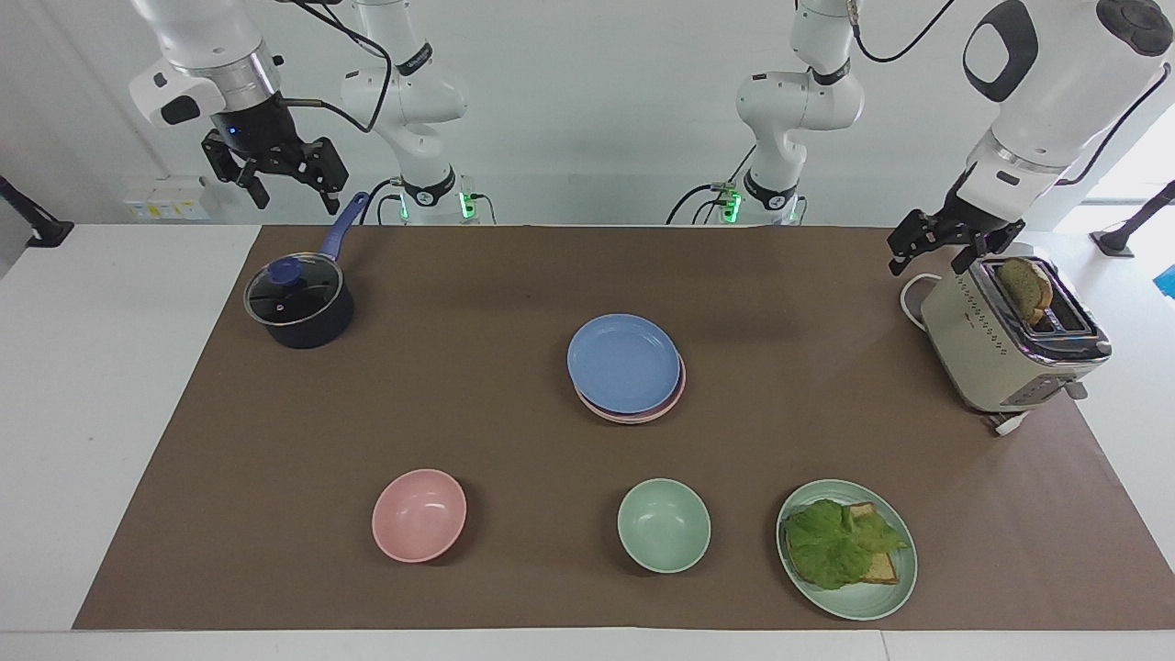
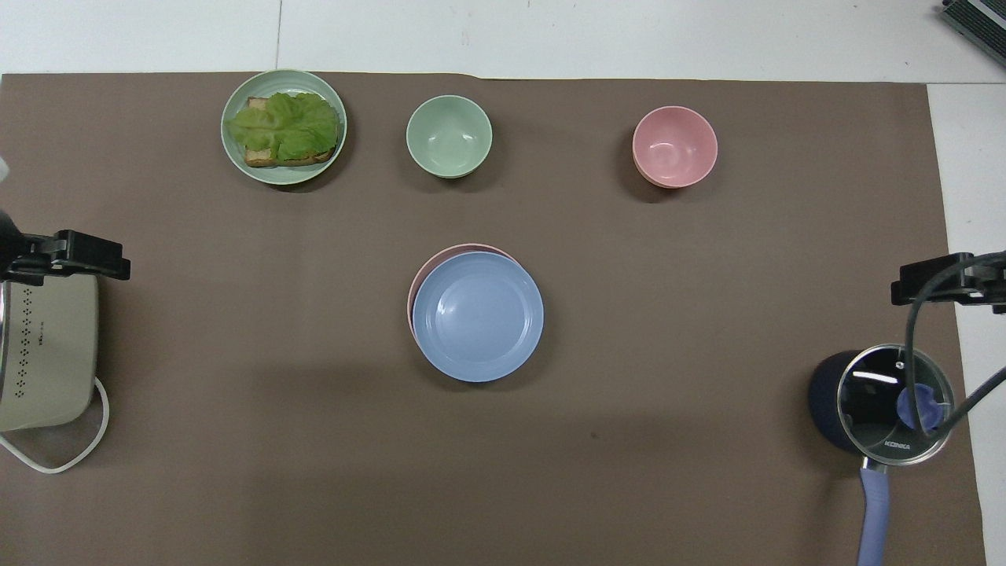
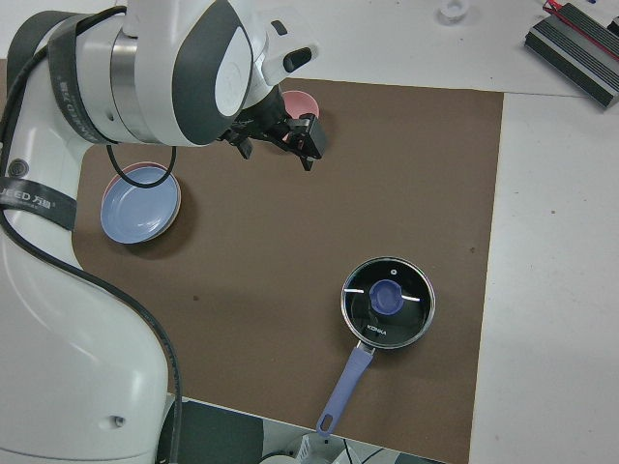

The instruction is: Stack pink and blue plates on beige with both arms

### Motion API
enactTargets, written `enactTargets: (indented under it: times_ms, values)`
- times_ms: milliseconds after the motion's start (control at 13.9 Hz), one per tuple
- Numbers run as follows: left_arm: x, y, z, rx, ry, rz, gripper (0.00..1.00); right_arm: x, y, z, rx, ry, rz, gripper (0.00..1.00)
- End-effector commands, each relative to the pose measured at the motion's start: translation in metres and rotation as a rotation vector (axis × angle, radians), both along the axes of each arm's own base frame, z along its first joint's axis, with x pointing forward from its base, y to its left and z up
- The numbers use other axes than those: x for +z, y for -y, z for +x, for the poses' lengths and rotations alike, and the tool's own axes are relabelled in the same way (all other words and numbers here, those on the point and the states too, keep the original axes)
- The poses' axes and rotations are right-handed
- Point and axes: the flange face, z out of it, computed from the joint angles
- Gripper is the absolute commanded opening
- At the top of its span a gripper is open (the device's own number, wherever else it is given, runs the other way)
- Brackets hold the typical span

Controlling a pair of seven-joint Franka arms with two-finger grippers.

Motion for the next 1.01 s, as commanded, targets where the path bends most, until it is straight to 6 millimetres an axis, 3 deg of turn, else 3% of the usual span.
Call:
enactTargets:
  times_ms: [0,935]
  values:
    - [0.0033,-0.0023,-0.0028,-0.009,-0.004,0.017,1.00,0.0011,0.0033,-0.0035,0.022,-0.003,-0.009,1.00]
    - [0.0041,-0.0024,-0.0032,-0.010,-0.003,0.017,1.00,-0.0025,0.0018,-0.0068,0.016,-0.011,0.005,1.00]
